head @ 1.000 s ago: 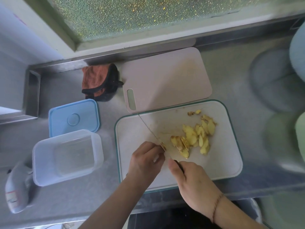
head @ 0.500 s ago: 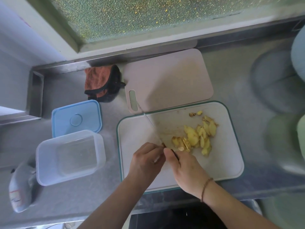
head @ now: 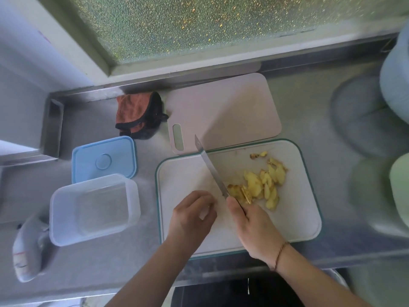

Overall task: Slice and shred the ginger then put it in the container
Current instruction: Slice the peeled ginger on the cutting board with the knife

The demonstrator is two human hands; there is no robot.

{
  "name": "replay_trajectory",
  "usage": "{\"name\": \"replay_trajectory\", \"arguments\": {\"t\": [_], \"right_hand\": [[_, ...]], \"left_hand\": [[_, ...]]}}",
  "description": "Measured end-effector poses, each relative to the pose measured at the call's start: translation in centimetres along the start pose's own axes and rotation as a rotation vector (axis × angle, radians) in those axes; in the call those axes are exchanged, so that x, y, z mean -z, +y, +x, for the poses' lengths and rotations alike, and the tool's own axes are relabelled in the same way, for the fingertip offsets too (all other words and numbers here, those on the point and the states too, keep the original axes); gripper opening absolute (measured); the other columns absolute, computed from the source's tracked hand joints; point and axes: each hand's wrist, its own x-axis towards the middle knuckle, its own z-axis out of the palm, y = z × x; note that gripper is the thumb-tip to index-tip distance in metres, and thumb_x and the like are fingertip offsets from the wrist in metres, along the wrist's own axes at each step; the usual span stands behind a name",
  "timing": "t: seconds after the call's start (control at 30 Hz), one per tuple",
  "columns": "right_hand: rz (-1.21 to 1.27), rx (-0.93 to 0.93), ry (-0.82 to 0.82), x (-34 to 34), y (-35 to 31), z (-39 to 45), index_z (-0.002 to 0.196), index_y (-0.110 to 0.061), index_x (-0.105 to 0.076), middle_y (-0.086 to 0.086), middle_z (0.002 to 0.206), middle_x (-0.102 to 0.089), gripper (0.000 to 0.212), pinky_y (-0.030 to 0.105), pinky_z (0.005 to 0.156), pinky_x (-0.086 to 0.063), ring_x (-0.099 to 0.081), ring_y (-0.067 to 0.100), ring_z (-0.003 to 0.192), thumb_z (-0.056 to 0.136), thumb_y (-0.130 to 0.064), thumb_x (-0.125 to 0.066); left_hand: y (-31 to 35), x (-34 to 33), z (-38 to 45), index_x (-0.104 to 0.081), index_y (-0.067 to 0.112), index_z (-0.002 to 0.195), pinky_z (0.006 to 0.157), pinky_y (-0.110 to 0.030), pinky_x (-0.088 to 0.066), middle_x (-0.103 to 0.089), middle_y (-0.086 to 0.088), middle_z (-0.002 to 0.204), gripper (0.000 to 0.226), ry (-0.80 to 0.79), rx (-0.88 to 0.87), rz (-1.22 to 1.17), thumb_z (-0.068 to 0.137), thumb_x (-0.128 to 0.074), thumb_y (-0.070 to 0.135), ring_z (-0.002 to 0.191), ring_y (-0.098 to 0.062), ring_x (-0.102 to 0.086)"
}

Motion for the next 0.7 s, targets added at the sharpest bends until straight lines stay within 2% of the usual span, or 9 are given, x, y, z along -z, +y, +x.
{"name": "replay_trajectory", "arguments": {"t": [0.17, 0.37, 0.53, 0.7], "right_hand": [[-0.039, -0.006, -0.047, 0.2, 0.4, -0.4, 0.052, -0.022, -0.032, -0.006, 0.038, -0.037, 0.054, 0.023, 0.049, -0.027, -0.035, 0.006, 0.039, 0.082, -0.067, -0.029], [0.009, -0.050, -0.068, 0.3, 1.5, -0.3, 0.052, -0.018, -0.032, -0.004, 0.042, -0.031, 0.064, 0.032, 0.050, -0.030, -0.033, 0.009, 0.043, 0.077, -0.077, -0.029], [0.038, -0.069, -0.095, 0.5, 1.9, -0.3, 0.056, -0.017, -0.033, -0.004, 0.046, -0.028, 0.073, 0.030, 0.049, -0.027, -0.030, 0.009, 0.043, 0.071, -0.088, -0.028], [0.058, -0.126, -0.087, 0.8, 1.6, -0.7, 0.057, -0.014, -0.037, -0.004, 0.043, -0.030, 0.074, 0.027, 0.045, -0.027, -0.031, 0.008, 0.037, 0.073, -0.086, -0.025]], "left_hand": [[-0.4, 0.8, -0.2, -0.075, 0.005, 0.087, 0.067, -0.024, -0.059, -0.072, -0.001, 0.086, 0.005, -0.005, 0.062, -0.001, 0.083, -0.076, 0.003, 0.069, -0.008, -0.063], [0.0, 0.5, -0.1, -0.073, 0.006, 0.092, 0.075, -0.020, -0.058, -0.071, 0.000, 0.090, 0.010, -0.017, 0.049, -0.003, 0.089, -0.073, 0.015, 0.077, -0.009, -0.065], [-0.4, 0.5, -0.6, -0.075, 0.004, 0.092, 0.081, -0.024, -0.059, -0.073, -0.004, 0.090, 0.017, -0.015, 0.029, 0.058, 0.078, -0.083, -0.001, 0.081, -0.015, -0.068], [-2.3, 1.2, 0.2, -0.076, 0.006, 0.090, 0.080, -0.030, -0.056, -0.073, -0.003, 0.091, 0.010, -0.036, -0.030, 0.134, 0.082, -0.081, 0.008, 0.082, -0.018, -0.066]]}}
